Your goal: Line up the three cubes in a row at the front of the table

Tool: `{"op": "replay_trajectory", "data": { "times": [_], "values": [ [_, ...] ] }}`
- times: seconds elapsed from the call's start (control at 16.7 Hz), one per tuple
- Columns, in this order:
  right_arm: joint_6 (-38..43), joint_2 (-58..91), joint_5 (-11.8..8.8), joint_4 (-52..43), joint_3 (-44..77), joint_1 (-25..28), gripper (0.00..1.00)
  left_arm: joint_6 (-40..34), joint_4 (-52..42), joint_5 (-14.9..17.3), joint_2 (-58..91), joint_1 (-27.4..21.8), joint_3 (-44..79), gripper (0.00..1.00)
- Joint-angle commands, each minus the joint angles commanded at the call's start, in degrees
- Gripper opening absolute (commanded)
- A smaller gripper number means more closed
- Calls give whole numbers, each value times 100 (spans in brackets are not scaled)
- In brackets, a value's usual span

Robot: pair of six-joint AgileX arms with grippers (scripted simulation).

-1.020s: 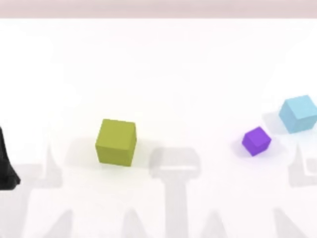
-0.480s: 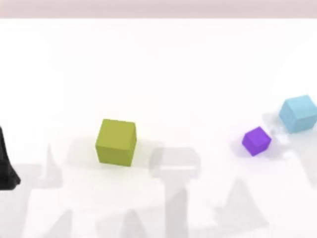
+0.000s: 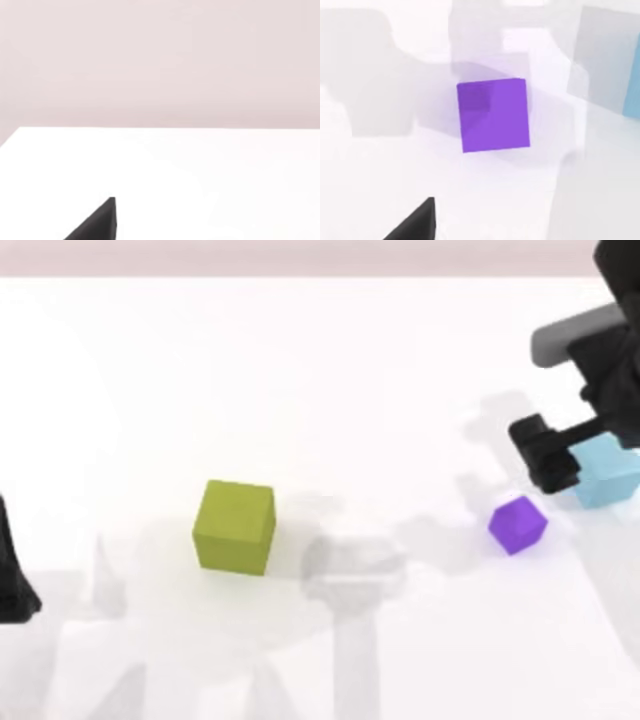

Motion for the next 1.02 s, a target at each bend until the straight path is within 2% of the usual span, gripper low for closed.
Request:
{"op": "replay_trajectory", "data": {
  "times": [0.24,0.42,0.78,1.02],
  "values": [
    [-87,1444,-4,-767,1075,263,100,0,0,0,0,0,0,100],
    [-115,1894,-8,-1022,1425,352,100,0,0,0,0,0,0,100],
    [-115,1918,-7,-1007,1416,331,100,0,0,0,0,0,0,100],
    [-119,2168,-6,-365,1019,353,100,0,0,0,0,0,0,100]
  ]
}}
